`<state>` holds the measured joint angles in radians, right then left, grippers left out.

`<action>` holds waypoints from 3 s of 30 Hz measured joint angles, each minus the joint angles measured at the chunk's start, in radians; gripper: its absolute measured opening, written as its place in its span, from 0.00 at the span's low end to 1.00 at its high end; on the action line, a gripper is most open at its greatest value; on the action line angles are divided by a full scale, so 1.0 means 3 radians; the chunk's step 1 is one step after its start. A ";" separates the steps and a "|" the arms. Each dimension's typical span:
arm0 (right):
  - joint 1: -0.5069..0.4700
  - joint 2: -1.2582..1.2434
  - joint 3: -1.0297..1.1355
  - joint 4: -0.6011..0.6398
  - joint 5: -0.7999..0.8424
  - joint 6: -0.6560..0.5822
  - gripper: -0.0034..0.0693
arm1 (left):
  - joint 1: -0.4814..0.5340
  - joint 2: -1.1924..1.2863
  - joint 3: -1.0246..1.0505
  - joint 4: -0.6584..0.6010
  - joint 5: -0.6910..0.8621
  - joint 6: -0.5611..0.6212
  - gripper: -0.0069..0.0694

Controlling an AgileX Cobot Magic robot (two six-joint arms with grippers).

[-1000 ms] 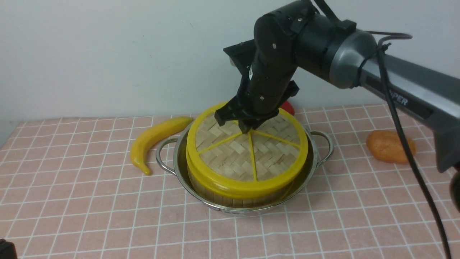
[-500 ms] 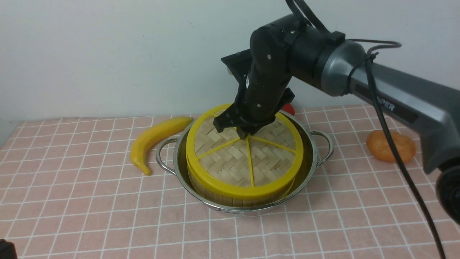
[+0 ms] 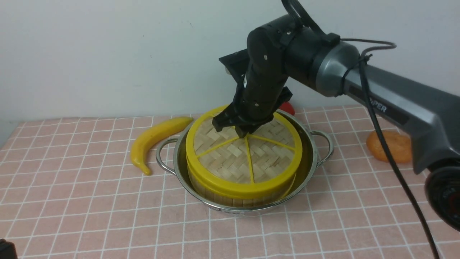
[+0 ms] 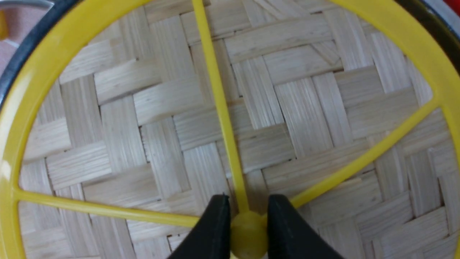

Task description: Place the steamer in the pot on the pink tablecloth, and put the lid on the steamer.

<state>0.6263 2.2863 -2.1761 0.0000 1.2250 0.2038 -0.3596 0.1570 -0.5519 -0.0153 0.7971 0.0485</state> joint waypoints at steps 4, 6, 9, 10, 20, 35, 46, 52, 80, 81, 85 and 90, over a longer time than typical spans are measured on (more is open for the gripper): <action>0.0000 0.0004 -0.0011 0.0000 0.0010 0.0000 0.25 | 0.0000 0.0000 0.0000 0.0000 0.0000 0.0000 0.09; 0.0000 0.0004 -0.0018 0.0000 0.0013 0.0000 0.25 | 0.0000 0.0000 0.0000 0.0000 0.0000 0.0000 0.09; 0.0000 0.0011 -0.0027 0.0000 0.0022 -0.0015 0.25 | 0.0000 0.0000 0.0000 0.0000 0.0000 0.0000 0.09; 0.0000 0.0011 -0.0027 0.0000 0.0022 -0.0023 0.25 | 0.0000 0.0000 0.0000 0.0000 0.0000 0.0000 0.09; 0.0000 0.0034 -0.0086 0.0030 0.0033 -0.0086 0.25 | 0.0000 0.0000 0.0000 0.0000 0.0000 0.0000 0.09; 0.0000 0.0153 -0.0220 0.0040 0.0098 -0.0097 0.25 | 0.0000 0.0000 0.0000 0.0003 0.0000 0.0000 0.09; 0.0000 0.0181 -0.0442 0.0078 0.0086 -0.0093 0.36 | 0.0000 0.0000 0.0000 0.0003 0.0000 0.0000 0.11; 0.0000 -0.0171 -0.0684 0.0232 0.0037 -0.0093 0.57 | 0.0000 0.0000 0.0000 0.0003 0.0000 0.0000 0.12; 0.0000 -0.5231 0.5076 -0.0922 -0.3446 0.0593 0.03 | 0.0000 0.0000 0.0000 0.0000 0.0000 0.0000 0.20; 0.0000 -0.5295 0.5216 -0.0941 -0.3624 0.0596 0.04 | 0.0000 0.0000 0.0000 0.0000 0.0000 0.0000 0.20; 0.0000 -0.5383 0.5639 -0.1006 -0.4057 0.0602 0.05 | 0.0000 0.0000 0.0000 0.0000 0.0000 0.0000 0.22; -0.0005 -0.5424 0.5984 -0.1288 -0.4047 0.0593 0.06 | 0.0000 0.0000 0.0000 0.0000 0.0000 0.0000 0.23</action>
<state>0.6250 0.6592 -0.3808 -0.3864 0.0109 0.3816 -0.3596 0.1570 -0.5519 -0.0152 0.7971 0.0485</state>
